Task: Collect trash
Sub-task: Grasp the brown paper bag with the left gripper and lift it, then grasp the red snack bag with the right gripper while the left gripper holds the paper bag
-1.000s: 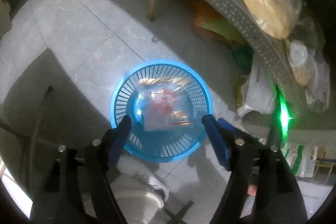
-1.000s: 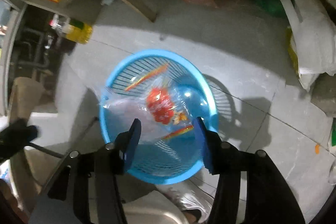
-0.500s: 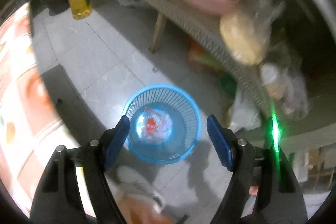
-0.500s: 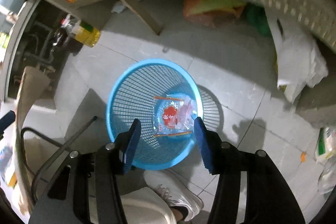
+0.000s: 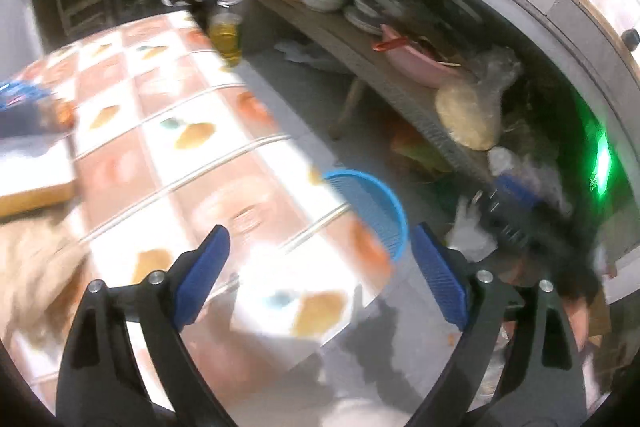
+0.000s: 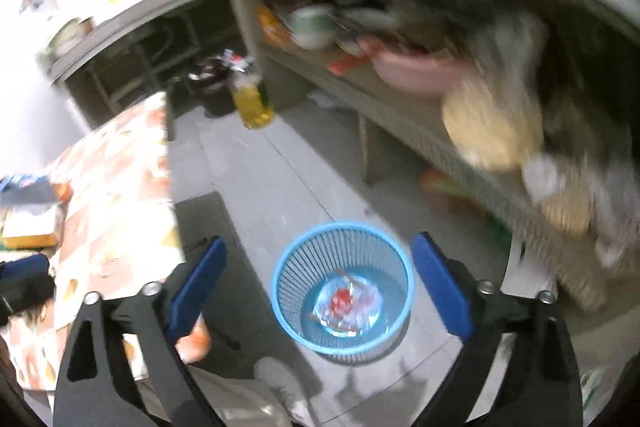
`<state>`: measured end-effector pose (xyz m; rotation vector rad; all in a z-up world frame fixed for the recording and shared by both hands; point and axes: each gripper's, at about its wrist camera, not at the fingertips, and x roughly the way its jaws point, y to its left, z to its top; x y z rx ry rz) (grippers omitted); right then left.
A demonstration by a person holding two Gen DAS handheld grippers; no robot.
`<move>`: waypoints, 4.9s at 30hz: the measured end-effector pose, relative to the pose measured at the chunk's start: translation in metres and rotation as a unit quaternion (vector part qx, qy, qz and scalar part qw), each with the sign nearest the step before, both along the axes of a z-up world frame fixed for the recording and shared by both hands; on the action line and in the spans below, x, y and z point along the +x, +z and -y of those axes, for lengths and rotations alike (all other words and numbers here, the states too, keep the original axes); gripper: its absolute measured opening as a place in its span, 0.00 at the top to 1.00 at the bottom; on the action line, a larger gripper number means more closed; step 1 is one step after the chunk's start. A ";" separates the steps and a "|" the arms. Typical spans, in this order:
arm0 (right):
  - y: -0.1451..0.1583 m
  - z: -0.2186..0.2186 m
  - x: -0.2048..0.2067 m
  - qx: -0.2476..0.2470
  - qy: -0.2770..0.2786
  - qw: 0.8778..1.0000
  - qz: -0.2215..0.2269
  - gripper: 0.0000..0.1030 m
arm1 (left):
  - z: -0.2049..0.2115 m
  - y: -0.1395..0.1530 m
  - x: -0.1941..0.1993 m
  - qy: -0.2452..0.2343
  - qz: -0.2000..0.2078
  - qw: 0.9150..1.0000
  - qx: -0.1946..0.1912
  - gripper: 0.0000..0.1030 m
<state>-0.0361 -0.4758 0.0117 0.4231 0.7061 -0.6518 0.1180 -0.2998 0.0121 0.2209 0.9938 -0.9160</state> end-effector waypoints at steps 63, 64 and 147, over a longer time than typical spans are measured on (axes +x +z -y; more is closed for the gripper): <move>0.048 -0.179 0.108 0.090 0.310 0.945 0.059 0.06 | -0.208 -0.027 0.014 0.115 0.136 0.978 0.111 0.98; 0.054 -0.183 0.112 0.082 0.322 0.941 0.067 0.06 | -0.212 -0.029 0.014 0.121 0.130 0.978 0.106 0.98; 0.201 -0.180 0.297 -0.221 0.355 0.900 0.121 1.00 | -0.231 -0.023 0.011 0.122 0.101 0.987 -0.006 0.98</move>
